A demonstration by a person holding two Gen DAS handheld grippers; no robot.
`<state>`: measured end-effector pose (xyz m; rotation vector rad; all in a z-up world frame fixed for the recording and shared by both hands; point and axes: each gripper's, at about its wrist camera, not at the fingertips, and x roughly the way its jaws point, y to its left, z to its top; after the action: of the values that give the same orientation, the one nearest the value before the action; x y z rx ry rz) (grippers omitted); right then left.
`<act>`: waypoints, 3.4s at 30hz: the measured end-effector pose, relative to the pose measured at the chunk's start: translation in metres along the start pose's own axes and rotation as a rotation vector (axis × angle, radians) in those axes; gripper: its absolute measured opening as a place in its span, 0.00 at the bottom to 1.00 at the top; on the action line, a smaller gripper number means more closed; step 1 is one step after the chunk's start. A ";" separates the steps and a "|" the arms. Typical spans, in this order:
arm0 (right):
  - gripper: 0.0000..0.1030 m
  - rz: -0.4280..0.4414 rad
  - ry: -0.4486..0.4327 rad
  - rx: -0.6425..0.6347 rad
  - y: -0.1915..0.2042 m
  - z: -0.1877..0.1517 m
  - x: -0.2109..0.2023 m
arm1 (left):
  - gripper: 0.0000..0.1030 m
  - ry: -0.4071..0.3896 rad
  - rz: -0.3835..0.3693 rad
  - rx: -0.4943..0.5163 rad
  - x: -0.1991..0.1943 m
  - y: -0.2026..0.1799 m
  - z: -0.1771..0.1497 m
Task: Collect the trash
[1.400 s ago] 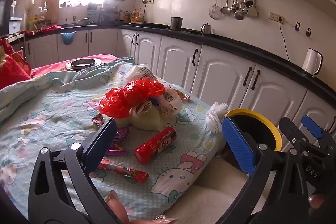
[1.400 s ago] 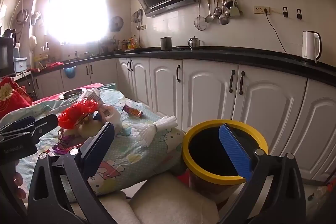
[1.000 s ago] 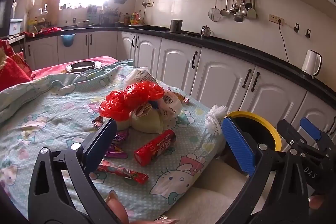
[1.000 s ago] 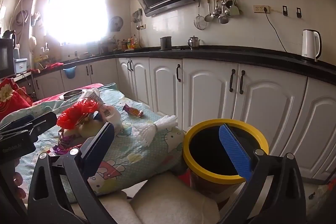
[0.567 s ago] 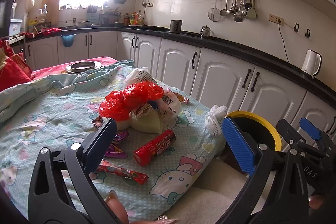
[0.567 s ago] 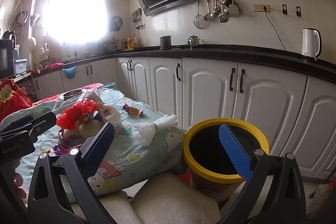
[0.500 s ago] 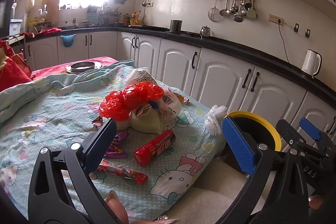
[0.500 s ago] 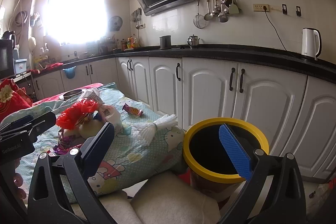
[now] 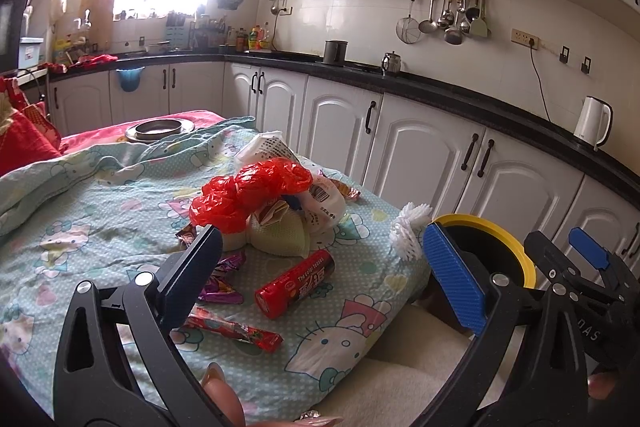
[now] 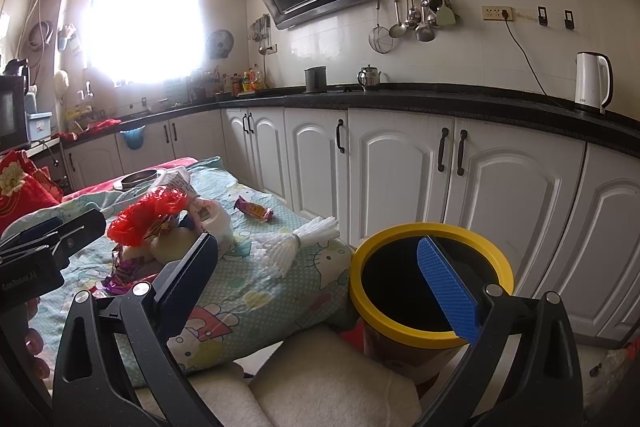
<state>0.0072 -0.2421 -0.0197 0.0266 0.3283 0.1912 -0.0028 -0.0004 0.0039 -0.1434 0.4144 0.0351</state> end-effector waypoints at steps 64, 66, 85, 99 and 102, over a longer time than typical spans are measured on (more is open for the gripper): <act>0.94 0.159 0.184 -0.118 0.037 0.001 0.128 | 0.78 0.432 0.129 -0.340 0.063 0.090 -0.053; 0.90 0.182 0.222 -0.123 0.040 -0.003 0.140 | 0.75 0.447 0.137 -0.361 0.067 0.092 -0.056; 0.18 0.183 0.409 -0.065 0.035 -0.026 0.190 | 0.19 0.469 0.140 -0.390 0.069 0.110 -0.058; 0.14 0.271 0.327 -0.058 0.026 -0.008 0.159 | 0.04 0.460 0.094 -0.381 0.047 0.111 -0.051; 0.14 0.290 0.309 -0.051 0.023 -0.002 0.151 | 0.04 0.412 0.107 -0.345 0.036 0.106 -0.042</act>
<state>0.1426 -0.1907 -0.0684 -0.0059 0.6277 0.4936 0.0066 0.0988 -0.0627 -0.4727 0.8267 0.1853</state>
